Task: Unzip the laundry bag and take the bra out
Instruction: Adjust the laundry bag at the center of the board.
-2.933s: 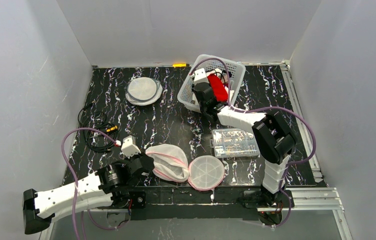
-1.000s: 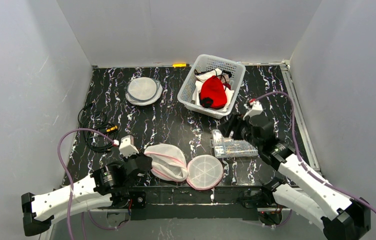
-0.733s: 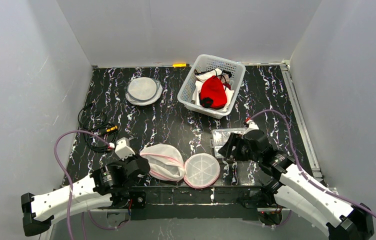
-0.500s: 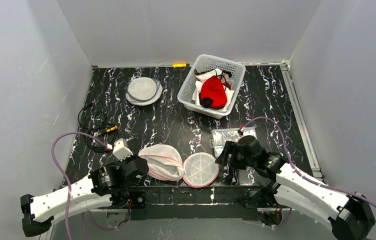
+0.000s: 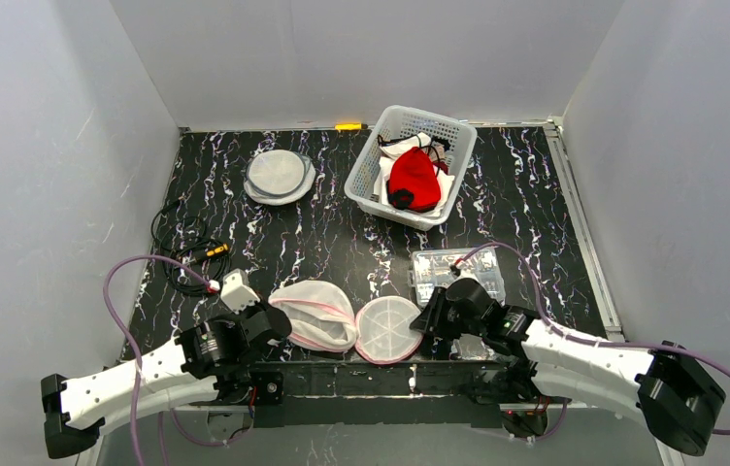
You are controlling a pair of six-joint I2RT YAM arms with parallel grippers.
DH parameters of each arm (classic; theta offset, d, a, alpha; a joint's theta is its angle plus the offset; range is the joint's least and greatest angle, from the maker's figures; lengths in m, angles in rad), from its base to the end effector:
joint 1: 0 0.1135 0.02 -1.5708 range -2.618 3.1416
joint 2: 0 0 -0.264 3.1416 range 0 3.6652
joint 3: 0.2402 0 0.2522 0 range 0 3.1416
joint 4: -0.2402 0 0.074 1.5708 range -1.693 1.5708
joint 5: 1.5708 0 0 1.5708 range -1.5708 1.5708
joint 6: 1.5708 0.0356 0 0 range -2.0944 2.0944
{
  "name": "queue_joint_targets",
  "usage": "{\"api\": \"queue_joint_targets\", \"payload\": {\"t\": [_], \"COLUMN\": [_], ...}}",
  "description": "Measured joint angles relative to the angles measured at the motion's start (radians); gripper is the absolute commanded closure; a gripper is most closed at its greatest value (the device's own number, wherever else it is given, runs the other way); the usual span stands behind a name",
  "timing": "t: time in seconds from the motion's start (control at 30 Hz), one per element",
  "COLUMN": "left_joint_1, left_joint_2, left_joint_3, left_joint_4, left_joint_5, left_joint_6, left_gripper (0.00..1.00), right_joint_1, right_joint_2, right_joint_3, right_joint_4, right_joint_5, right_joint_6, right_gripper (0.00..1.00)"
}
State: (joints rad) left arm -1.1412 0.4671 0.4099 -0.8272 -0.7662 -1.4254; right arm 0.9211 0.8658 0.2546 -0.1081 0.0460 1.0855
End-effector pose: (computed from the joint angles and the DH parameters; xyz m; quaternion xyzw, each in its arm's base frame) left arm 0.0622 -0.0765 0.2012 -0.2482 0.8468 -0.1995 0.4261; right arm 0.1020 0.1315 0.1509 0.0842 0.9066 0.3369 0.2396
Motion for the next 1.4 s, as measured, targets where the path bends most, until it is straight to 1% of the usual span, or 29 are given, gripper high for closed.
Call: {"api": "queue_joint_targets", "payload": {"t": [0.03,0.1,0.13,0.17,0.23,0.33,0.47,0.57,0.67,0.77,0.87,0.97,1.13,1.2,1.3,1.37,1.4], "left_joint_1": [0.000,0.000,0.000,0.000,0.000,0.000,0.000,0.000,0.002,0.024,0.088,0.169,0.215,0.223,0.230,0.230,0.230], "left_joint_2": [0.001,0.001,0.001,-0.001,-0.011,-0.023,-0.002,0.064,0.158,0.230,0.276,0.308,0.310,0.317,0.362,0.389,0.399], "left_joint_3": [0.000,0.000,0.000,0.001,0.010,0.044,0.093,0.132,0.164,0.167,0.163,0.146,0.151,0.192,0.328,0.383,0.383], "left_joint_4": [0.000,0.000,0.000,-0.001,0.001,0.026,0.109,0.186,0.265,0.308,0.355,0.406,0.455,0.456,0.459,0.481,0.493], "left_joint_5": [0.000,0.003,0.004,0.007,0.014,0.018,0.011,-0.003,-0.015,-0.003,0.055,0.140,0.216,0.236,0.256,0.274,0.290], "left_joint_6": [0.000,0.002,0.004,0.009,0.029,0.088,0.213,0.324,0.417,0.457,0.474,0.483,0.521,0.553,0.594,0.594,0.582], "left_gripper": [1.00,1.00,1.00,1.00,1.00,0.99,0.92,0.89,0.89,0.85,0.85,0.87,0.87,0.87,0.85,0.84,0.84], "right_joint_1": [0.005,0.013,0.016,0.018,0.018,0.020,0.022,0.022,0.022,0.022,0.022,0.022,0.023,0.024,0.027,0.029,0.029], "right_joint_2": [0.008,0.011,0.011,0.011,0.010,0.010,0.048,0.112,0.150,0.178,0.203,0.216,0.224,0.249,0.273,0.261,0.252], "right_joint_3": [-0.002,0.004,0.015,0.033,0.109,0.267,0.467,0.586,0.628,0.636,0.659,0.699,0.790,0.874,0.996,1.010,0.998], "right_joint_4": [0.016,0.036,0.033,0.024,-0.021,-0.076,-0.132,-0.167,-0.190,-0.219,-0.274,-0.311,-0.341,-0.364,-0.342,-0.314,-0.304], "right_joint_5": [0.004,0.011,0.016,0.024,0.056,0.117,0.206,0.279,0.334,0.370,0.399,0.423,0.438,0.446,0.454,0.458,0.459], "right_joint_6": [0.005,-0.005,-0.024,-0.039,-0.086,-0.187,-0.343,-0.469,-0.555,-0.616,-0.657,-0.695,-0.764,-0.798,-0.837,-0.846,-0.846], "right_gripper": [0.73,0.91,0.98,0.99,0.99,0.99,0.99,0.99,0.99,0.99,0.99,0.99,0.99,0.99,0.99,0.99,0.99]}}
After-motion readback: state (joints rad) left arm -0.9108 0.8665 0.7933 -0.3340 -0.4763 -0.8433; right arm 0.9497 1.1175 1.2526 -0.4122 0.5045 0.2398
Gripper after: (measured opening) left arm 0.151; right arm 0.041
